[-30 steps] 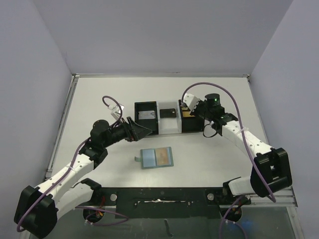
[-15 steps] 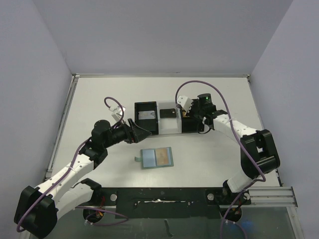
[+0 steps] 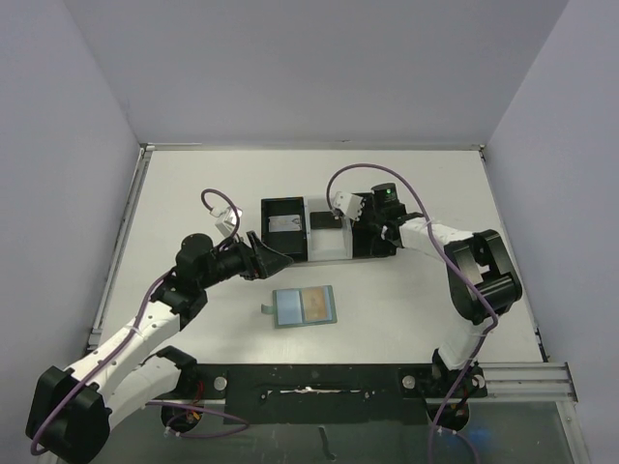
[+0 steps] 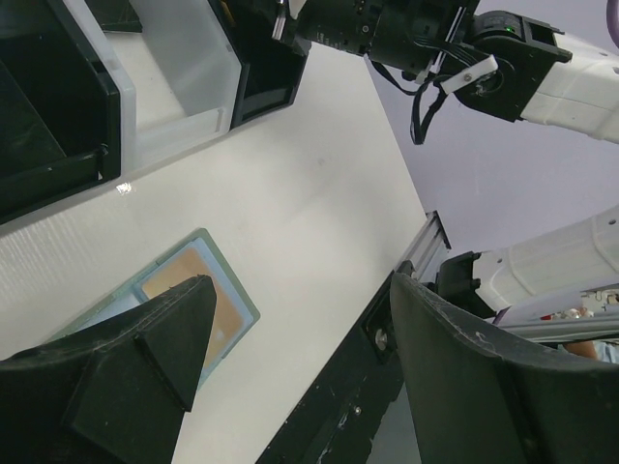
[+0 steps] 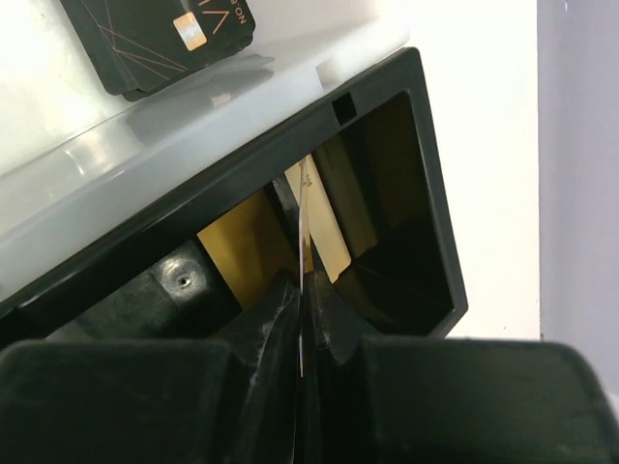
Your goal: Take the credit cards out of the card holder
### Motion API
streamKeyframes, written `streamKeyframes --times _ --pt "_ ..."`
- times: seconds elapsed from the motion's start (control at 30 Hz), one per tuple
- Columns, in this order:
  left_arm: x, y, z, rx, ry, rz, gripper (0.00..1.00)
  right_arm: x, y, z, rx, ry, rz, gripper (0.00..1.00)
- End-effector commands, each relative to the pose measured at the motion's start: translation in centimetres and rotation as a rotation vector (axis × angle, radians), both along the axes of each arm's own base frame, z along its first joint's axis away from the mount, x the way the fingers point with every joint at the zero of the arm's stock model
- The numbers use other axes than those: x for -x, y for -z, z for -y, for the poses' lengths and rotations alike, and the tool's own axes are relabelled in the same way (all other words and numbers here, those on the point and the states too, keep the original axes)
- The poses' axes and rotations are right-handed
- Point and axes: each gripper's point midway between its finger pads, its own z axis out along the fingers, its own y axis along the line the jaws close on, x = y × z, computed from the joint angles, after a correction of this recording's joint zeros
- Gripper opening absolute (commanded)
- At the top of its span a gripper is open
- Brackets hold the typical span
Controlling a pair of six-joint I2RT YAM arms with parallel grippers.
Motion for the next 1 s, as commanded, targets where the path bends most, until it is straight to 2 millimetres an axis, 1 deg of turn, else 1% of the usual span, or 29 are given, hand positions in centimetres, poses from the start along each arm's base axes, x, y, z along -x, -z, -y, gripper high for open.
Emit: streamKeyframes --times 0.0,0.13,0.3,0.37,0.43,0.57,0.67,0.9,0.97 --pt "-0.6 -3.2 -0.2 0.025 -0.01 0.101 0.71 -2.3 -3.0 -1.3 -0.001 -0.054 0.109 0.05" --pt "-0.5 -3.1 -0.2 0.021 -0.009 0.099 0.72 -1.7 -2.5 -1.7 0.01 -0.098 0.078 0.16" --pt "-0.6 -3.0 -0.1 0.019 -0.006 0.096 0.72 -1.1 -1.7 -1.7 0.018 -0.129 0.033 0.25" --pt "-0.6 -2.8 -0.1 0.018 -0.004 0.09 0.72 -1.2 -1.6 -1.5 0.021 -0.119 0.027 0.26" --pt "-0.6 -2.7 0.0 0.017 -0.001 0.087 0.72 -1.1 -1.5 -1.4 0.021 -0.12 0.016 0.3" --pt "-0.5 -2.6 -0.1 0.017 -0.002 0.082 0.72 -1.1 -1.8 -1.6 0.005 -0.118 0.008 0.34" --pt "-0.5 -2.5 -0.1 0.015 -0.002 0.079 0.72 -0.9 -1.8 -1.6 -0.001 -0.116 -0.009 0.38" --pt "-0.6 -1.9 0.1 0.007 0.009 0.059 0.72 -1.1 -2.1 -0.9 0.005 -0.091 -0.013 0.4" --pt "-0.6 -1.9 0.2 0.006 0.011 0.057 0.72 -1.4 -2.8 -0.8 -0.024 -0.054 0.003 0.4"
